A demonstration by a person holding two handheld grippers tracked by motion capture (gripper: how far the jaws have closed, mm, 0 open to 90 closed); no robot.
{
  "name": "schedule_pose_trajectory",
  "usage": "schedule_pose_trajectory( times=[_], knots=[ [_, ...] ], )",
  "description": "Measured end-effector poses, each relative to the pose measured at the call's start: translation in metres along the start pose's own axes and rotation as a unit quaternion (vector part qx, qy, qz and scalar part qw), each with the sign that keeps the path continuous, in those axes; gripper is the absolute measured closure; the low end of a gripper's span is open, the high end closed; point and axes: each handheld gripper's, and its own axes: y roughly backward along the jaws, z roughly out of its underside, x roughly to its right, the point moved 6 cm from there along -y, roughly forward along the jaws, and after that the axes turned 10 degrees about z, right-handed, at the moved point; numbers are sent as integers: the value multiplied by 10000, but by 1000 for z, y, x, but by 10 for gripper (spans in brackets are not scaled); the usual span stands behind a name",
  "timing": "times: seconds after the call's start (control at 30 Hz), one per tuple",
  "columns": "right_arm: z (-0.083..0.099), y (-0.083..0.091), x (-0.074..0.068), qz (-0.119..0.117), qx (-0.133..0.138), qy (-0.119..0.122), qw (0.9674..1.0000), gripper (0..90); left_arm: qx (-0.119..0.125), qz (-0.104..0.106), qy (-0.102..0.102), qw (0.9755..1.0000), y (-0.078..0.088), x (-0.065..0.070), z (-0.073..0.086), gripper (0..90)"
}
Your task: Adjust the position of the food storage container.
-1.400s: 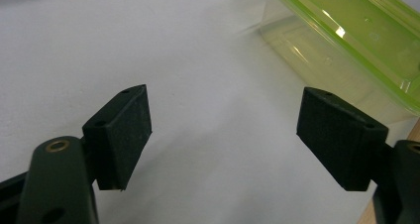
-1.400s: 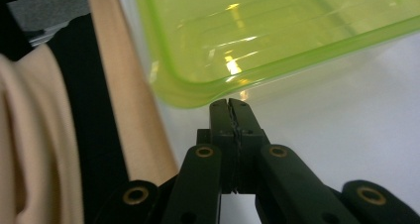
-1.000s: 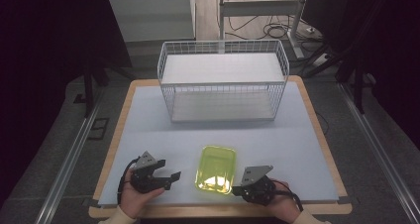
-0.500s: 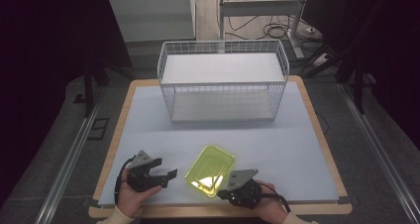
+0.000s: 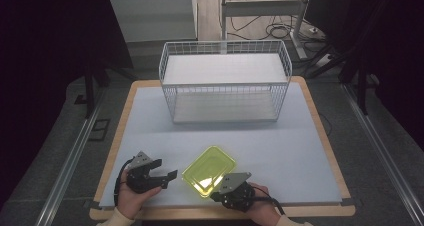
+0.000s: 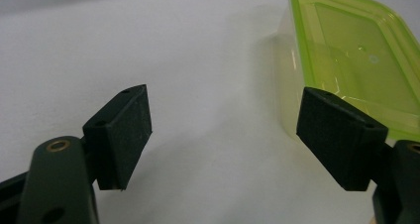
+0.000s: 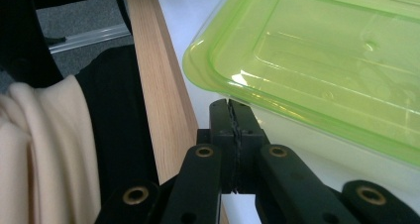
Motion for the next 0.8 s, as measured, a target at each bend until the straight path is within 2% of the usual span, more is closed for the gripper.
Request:
schedule_pose_trajectory(
  times=[0.03,0.4,0.8],
  knots=[
    [-2,-3,-2,25,0,-7,10000,900,4,-31,58,10000,1,-1,1,215],
    [-16,-27,-12,164,37,-94,9998,900,89,-82,163,9998,6,-7,1,216],
    [-30,-49,-7,487,40,-379,9981,900,122,-93,200,9997,7,-8,0,217]
  ],
)
